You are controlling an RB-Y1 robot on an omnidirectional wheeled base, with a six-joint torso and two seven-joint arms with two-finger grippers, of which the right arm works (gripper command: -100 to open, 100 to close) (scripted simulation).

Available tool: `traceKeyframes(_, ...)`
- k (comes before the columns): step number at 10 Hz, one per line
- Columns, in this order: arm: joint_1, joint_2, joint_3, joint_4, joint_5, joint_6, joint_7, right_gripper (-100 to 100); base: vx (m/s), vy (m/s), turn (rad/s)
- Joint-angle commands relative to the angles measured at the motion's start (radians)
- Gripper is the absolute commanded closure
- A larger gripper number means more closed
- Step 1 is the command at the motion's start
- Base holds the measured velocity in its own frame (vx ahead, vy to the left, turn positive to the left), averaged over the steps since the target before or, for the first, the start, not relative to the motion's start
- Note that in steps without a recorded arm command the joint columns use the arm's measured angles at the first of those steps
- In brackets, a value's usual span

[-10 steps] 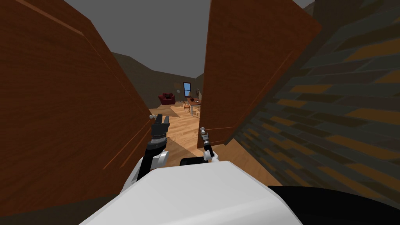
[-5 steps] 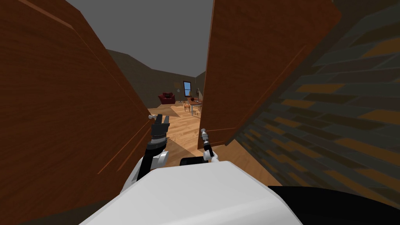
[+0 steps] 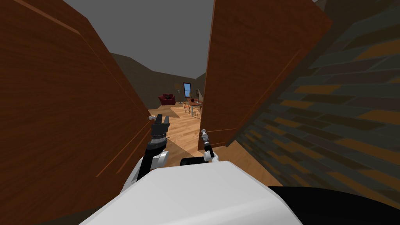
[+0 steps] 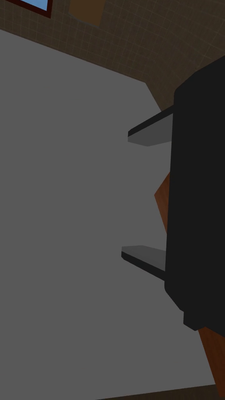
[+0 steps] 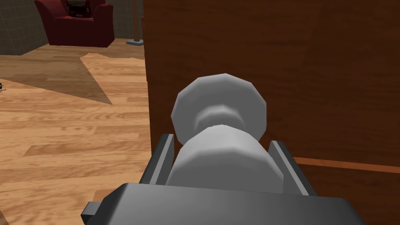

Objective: Push the door open

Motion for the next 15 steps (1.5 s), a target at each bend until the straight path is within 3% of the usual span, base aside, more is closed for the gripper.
traceKeyframes(1, -0.011, -0.011, -0.017, 0.000, -0.007, -0.009, 0.003, 100, 0.142, 0.052, -0.031)
traceKeyframes(7, -0.013, -0.031, -0.064, 0.005, -0.030, -0.017, 0.016, 100, 0.168, 0.059, -0.035)
traceKeyframes(13, -0.018, -0.039, -0.136, 0.013, -0.066, -0.030, 0.037, 100, 0.155, 0.073, -0.057)
traceKeyframes(15, -0.018, -0.039, -0.136, 0.013, -0.066, -0.030, 0.037, 100, 0.097, 0.046, -0.020)
